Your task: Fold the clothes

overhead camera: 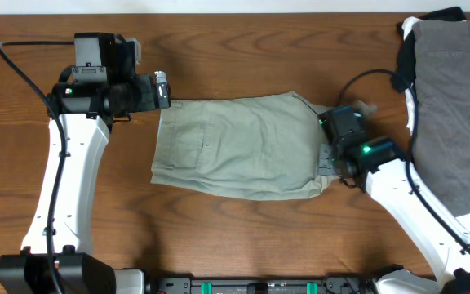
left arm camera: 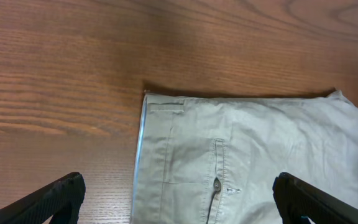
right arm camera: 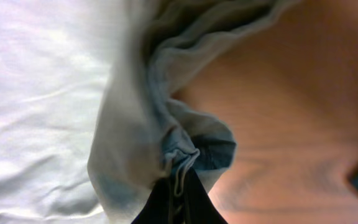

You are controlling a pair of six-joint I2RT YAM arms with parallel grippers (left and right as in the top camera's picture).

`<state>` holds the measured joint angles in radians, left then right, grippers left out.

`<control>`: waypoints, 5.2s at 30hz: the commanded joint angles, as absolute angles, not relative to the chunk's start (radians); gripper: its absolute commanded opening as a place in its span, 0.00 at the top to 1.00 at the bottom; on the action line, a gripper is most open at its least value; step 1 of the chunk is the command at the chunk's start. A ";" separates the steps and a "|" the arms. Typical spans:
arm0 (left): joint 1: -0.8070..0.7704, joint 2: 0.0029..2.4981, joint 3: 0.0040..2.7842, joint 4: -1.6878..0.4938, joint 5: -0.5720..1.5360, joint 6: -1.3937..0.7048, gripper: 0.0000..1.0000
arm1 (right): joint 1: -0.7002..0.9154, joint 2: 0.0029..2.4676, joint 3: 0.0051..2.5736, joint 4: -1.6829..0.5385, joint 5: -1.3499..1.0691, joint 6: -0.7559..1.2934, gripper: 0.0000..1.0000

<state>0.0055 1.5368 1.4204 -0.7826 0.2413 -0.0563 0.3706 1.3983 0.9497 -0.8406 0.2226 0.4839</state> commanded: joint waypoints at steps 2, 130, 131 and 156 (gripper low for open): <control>0.010 1.536 1.437 -0.785 0.254 -0.069 0.02 | 0.297 1.406 0.897 -0.854 0.254 0.600 0.98; 0.010 1.483 0.994 -0.772 0.251 -0.313 0.02 | 0.328 1.699 1.014 -1.109 -0.010 1.200 0.46; 0.010 1.483 0.994 -0.772 0.251 -0.313 0.02 | 0.328 1.699 1.003 -1.089 -0.028 1.200 0.46; 0.010 1.483 0.994 -0.768 0.252 -0.313 0.02 | 0.327 1.699 0.942 -0.974 0.059 1.219 0.71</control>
<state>0.0055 1.4773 0.9920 -0.7685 0.2413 -0.3107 0.3229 1.6951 0.9482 -0.9787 0.0250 1.2015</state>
